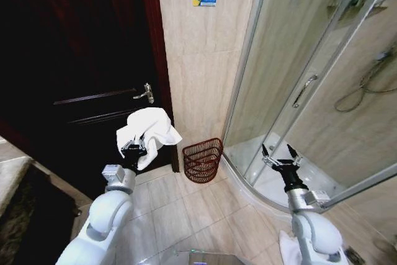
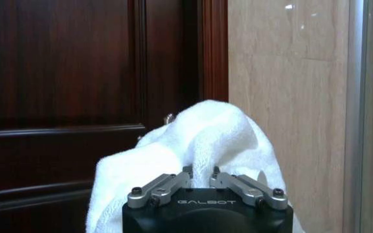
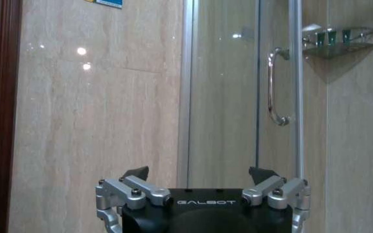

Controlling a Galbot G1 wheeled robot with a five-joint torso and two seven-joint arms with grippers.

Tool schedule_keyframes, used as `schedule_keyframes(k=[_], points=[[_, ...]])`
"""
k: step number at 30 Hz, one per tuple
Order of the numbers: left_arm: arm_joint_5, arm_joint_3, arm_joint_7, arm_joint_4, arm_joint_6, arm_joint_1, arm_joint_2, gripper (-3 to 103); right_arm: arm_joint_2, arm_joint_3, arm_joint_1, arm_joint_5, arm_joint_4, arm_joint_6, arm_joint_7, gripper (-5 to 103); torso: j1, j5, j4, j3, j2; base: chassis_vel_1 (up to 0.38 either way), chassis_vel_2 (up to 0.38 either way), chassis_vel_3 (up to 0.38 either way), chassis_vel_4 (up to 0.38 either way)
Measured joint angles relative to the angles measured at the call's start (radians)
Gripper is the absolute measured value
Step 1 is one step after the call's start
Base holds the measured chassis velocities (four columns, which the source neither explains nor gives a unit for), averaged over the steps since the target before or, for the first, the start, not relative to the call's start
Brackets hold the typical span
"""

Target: Discard the used towel into the hamper.

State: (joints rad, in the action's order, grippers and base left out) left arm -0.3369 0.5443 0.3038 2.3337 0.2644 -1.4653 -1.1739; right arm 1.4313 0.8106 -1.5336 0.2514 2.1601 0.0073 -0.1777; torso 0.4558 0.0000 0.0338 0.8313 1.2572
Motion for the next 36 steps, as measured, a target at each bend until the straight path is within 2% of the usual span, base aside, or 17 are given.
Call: schedule_keyframes(k=[14,36], points=[[0.001,0.005,-0.002,-0.001,-0.009,-0.011,-0.001,6,0.002,-0.003,-0.005,-0.005,0.002,0.001,-0.004,100,-0.039,0.0000,0.0000,-0.045,-0.084,0.000,0.000,0.000,0.000],[0.003,0.011,-0.005,0.002,-0.020,-0.019,-0.003,6,0.013,-0.004,-0.011,-0.009,0.012,0.003,-0.005,100,-0.088,0.0000,0.0000,-0.106,-0.194,0.000,0.000,0.000,0.000]])
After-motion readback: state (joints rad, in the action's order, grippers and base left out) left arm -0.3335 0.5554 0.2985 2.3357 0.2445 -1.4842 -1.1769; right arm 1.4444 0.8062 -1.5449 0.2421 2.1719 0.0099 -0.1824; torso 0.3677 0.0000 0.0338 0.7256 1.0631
